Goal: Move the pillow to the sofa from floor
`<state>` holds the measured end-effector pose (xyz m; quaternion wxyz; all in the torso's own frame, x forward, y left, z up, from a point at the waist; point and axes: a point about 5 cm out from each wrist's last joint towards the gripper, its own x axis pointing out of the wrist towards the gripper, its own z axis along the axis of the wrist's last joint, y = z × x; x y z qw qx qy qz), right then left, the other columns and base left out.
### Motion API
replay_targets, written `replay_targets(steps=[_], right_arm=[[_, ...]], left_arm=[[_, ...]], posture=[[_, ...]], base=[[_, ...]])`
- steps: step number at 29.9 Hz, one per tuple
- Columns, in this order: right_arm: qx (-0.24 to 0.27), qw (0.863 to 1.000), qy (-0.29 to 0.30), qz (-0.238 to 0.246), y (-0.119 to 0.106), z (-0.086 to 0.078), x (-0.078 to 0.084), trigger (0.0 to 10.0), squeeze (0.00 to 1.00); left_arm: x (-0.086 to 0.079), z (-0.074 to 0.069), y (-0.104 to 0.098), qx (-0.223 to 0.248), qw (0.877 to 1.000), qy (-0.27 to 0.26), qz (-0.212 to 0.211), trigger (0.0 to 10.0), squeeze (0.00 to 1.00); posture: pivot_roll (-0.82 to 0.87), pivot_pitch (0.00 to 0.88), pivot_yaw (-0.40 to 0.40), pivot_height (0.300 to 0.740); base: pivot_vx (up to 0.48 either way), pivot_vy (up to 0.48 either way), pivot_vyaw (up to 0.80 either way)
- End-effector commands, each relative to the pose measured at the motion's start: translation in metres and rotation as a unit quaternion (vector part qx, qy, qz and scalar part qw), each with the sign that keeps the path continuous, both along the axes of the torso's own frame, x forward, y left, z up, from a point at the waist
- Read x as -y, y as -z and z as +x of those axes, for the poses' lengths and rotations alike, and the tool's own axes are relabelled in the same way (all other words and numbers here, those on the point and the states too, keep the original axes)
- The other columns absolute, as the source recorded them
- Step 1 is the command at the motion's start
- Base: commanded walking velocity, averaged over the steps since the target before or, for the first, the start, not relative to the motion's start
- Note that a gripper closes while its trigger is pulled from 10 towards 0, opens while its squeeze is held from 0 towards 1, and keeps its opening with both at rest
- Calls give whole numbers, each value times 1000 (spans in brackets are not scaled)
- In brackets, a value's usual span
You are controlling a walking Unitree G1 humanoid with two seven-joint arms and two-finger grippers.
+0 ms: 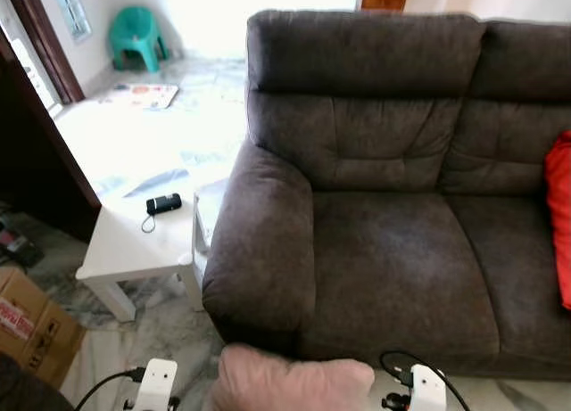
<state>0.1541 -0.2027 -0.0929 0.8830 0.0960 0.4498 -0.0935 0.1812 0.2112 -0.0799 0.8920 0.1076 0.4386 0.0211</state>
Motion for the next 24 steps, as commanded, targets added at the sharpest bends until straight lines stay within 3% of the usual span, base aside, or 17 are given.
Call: replay_targets(steps=[1, 5, 8, 9, 10, 11, 12, 15, 16, 18, 21, 22, 24], right_arm=[[6, 1000, 7, 0, 0, 0, 0, 10000, 0], [21, 1000, 11, -9, -2, 1, 1, 10000, 0], [40, 999, 16, -11, -4, 3, 1, 10000, 0], [51, 998, 17, -11, -5, 4, 1, 10000, 0], [70, 997, 18, -13, -7, 6, 1, 10000, 0], [76, 997, 18, -16, -8, 6, 1, 10000, 0], [76, 997, 18, -16, -8, 6, 1, 10000, 0], [97, 995, 22, -18, -10, 7, 1, 10000, 0], [199, 979, 11, -43, -35, 41, 9, 10000, 0], [273, 960, 2, -65, -56, 61, 16, 10000, 0], [329, 940, 0, -85, -74, 72, 18, 10000, 0], [360, 928, 0, -92, -84, 78, 18, 10000, 0], [385, 918, 2, -92, -92, 83, 17, 10000, 0]], left_arm=[[-3, -2, 0, 2, 1000, -1, 5, 10000, 0], [-8, 0, -2, 17, 1000, -8, 8, 10000, 0], [-16, 9, -10, 48, 999, -23, 9, 10000, 0], [-20, 19, -18, 78, 996, -32, 9, 10000, 0], [-28, 39, -34, 137, 990, -40, 13, 10000, 0], [-30, 48, -42, 165, 985, -38, 18, 10000, 0], [-30, 48, -42, 165, 985, -38, 18, 10000, 0], [-32, 78, -76, 275, 961, -15, 37, 10000, 0], [-29, 93, -99, 339, 940, 4, 46, 10000, 0], [-23, 103, -117, 385, 921, 18, 52, 10000, 0], [-11, 113, -144, 447, 892, 36, 50, 10000, 0], [-2, 118, -157, 471, 879, 52, 44, 10000, 0], [8, 120, -166, 487, 870, 71, 35, 10000, 0]], posture=[[10, 0, -33, 740], [12, 0, -32, 740], [13, 0, -31, 740], [13, 0, -31, 740], [18, 0, -31, 740], [18, 0, -31, 740], [18, 0, -31, 740], [31, 0, -33, 740], [37, 0, -36, 740], [42, 0, -38, 740], [47, 0, -43, 740], [49, 0, -44, 740], [49, 0, -43, 740]], base=[[0, 0, 0], [0, 0, 0], [0, 0, 0], [0, 0, 0], [0, 0, 0], [0, 0, 0], [0, 0, 0], [0, 0, 0], [0, 0, 0], [0, 0, 0], [0, 0, 0], [0, 0, 0], [0, 0, 0]])
